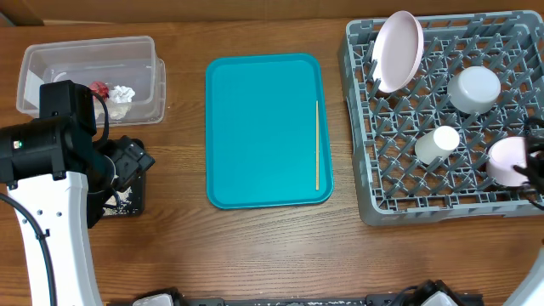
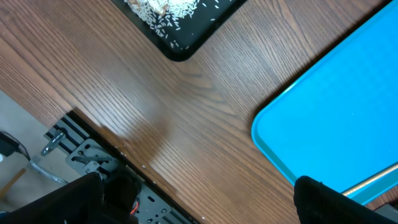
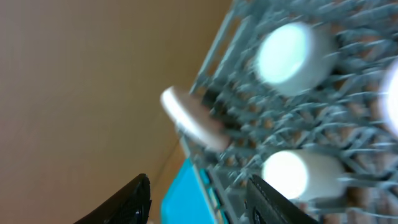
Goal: Sort waste into correct bins and load items into the dishwasher
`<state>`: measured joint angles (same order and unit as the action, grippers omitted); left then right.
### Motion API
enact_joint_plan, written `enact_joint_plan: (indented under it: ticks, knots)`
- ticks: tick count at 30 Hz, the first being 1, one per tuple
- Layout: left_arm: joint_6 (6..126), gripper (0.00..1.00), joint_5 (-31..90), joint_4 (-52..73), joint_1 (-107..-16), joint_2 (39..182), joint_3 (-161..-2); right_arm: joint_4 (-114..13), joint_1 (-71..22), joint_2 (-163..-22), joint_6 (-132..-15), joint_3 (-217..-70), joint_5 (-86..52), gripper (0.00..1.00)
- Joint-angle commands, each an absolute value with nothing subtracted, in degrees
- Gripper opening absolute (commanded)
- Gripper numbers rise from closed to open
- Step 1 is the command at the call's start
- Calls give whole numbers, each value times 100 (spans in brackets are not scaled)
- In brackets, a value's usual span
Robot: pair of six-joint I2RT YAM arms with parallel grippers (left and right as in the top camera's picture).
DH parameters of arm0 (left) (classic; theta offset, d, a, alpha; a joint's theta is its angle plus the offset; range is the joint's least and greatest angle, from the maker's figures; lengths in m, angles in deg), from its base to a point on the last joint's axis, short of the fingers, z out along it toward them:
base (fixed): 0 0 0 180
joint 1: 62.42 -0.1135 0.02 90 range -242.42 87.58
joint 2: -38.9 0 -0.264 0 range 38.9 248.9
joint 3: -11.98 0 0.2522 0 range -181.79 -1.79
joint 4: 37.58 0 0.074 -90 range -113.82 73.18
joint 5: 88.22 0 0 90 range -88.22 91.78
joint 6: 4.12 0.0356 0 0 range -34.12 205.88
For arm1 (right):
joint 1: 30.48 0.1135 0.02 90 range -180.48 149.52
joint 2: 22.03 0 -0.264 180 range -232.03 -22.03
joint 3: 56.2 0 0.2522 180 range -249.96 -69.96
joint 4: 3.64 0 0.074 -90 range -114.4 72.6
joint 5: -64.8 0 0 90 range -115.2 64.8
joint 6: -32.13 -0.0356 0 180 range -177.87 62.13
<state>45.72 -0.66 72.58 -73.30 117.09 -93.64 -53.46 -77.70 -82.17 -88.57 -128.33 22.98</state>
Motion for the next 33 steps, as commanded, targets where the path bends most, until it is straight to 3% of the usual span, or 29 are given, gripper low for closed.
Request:
enact_joint_plan:
  ticks: [1, 6, 16, 23, 26, 33]
  knots:
    - [4539, 100, -162, 7256, -7327, 11735, -9353, -5333, -7191, -7861, -8623, -12820, 2438, 53]
    - [4539, 100, -162, 7256, -7327, 11735, -9353, -5542, -5967, -7550, -8437, -12820, 1872, 60]
    - [4539, 100, -162, 7256, -7327, 11735, -9353, -6648, -2909, -7684, -8346, -12820, -1402, 61]
    - [4539, 100, -162, 7256, -7327, 11735, -9353, -6725, -2111, -7883, -8514, -12820, -1874, 61]
    - [4539, 100, -162, 7256, -7327, 11735, -9353, -6661, -2140, -7885, -8512, -12820, -2012, 51]
    - [4539, 100, -162, 7256, -7327, 11735, -9353, -6242, -2498, -7907, -8702, -12820, -3363, 4]
